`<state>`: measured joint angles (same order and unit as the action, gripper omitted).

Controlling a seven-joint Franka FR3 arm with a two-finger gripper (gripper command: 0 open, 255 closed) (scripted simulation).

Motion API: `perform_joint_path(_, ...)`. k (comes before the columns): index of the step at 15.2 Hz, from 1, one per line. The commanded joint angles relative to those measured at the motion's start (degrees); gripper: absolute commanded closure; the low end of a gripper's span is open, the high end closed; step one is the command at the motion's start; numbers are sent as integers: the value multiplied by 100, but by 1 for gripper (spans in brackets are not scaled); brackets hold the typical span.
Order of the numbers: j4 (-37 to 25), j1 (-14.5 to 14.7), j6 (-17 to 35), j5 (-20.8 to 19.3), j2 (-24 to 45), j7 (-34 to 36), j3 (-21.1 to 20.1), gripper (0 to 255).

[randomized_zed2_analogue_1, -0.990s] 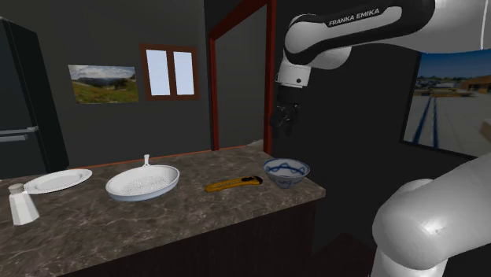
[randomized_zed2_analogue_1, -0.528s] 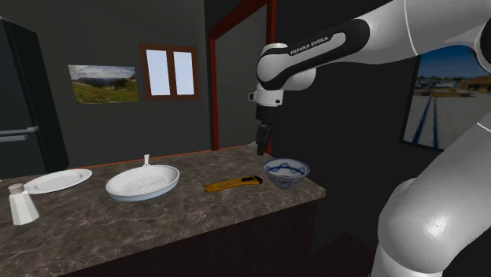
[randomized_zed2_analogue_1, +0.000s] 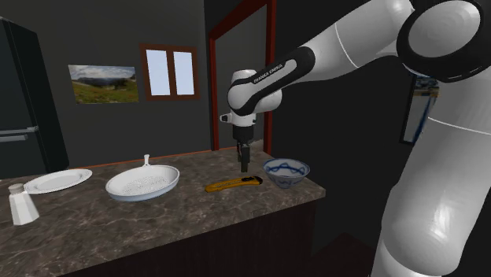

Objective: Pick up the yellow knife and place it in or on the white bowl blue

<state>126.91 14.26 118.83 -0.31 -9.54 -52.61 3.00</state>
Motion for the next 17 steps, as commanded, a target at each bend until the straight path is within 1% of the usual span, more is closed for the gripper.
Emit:
perform_joint_path(1, -139, 109, 150, -59, 353, -464, -53, 0)
perform_joint_path(2, -195, 146, 212, -85, 496, -626, -78, 0)
perform_joint_path(10, 123, 138, 792, -80, 758, -631, -75, 0)
perform_joint_path(17, 120, 138, 791, -80, 759, -631, -75, 0)
